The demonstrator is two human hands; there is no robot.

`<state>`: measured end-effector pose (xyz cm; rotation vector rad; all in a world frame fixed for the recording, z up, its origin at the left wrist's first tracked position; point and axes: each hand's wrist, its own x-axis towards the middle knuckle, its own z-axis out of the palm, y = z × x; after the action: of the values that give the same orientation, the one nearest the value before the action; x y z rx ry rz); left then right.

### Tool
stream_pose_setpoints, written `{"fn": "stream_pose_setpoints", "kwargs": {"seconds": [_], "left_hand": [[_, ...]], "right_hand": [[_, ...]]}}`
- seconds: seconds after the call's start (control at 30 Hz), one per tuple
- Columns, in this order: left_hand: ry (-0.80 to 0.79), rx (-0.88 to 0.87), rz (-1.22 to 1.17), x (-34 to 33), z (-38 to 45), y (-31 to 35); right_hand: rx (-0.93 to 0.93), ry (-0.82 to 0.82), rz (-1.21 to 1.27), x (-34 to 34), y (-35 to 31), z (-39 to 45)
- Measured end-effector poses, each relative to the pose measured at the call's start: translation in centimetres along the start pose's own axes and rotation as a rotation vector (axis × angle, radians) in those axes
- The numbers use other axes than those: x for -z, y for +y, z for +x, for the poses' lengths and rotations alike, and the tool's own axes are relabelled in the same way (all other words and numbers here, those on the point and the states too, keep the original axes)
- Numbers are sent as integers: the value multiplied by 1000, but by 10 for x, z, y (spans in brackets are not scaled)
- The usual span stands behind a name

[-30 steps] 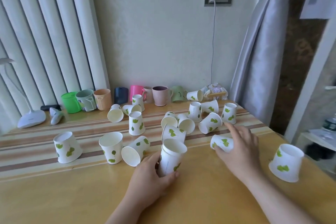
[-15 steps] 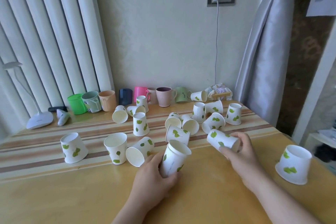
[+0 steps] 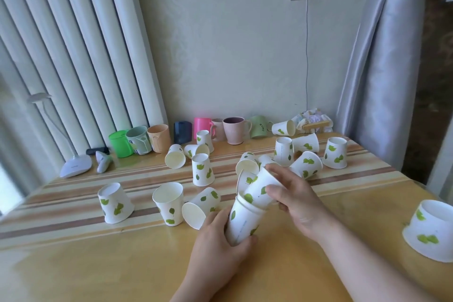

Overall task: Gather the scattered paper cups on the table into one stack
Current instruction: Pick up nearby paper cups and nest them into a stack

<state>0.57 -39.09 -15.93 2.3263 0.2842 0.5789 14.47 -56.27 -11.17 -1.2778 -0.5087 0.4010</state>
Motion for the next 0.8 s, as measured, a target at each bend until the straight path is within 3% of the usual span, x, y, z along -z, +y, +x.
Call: {"fn": "stream_pose_setpoints", "kwargs": {"seconds": [0.23, 0.43, 0.7, 0.73, 0.8], "left_hand": [[17, 24, 17, -1, 1, 0], [0, 21, -15, 2, -1, 10], [-120, -71, 208, 4, -4, 1], [-64, -64, 254, 9, -3, -1], [207, -98, 415, 21, 1, -8]], "right_hand": [[-19, -111, 26, -5, 18, -16], [-52, -235, -357, -6, 27, -23], [28, -87, -487, -8, 33, -19], [37, -77, -495, -5, 33, -19], [45, -80, -544, -1, 33, -17]]}}
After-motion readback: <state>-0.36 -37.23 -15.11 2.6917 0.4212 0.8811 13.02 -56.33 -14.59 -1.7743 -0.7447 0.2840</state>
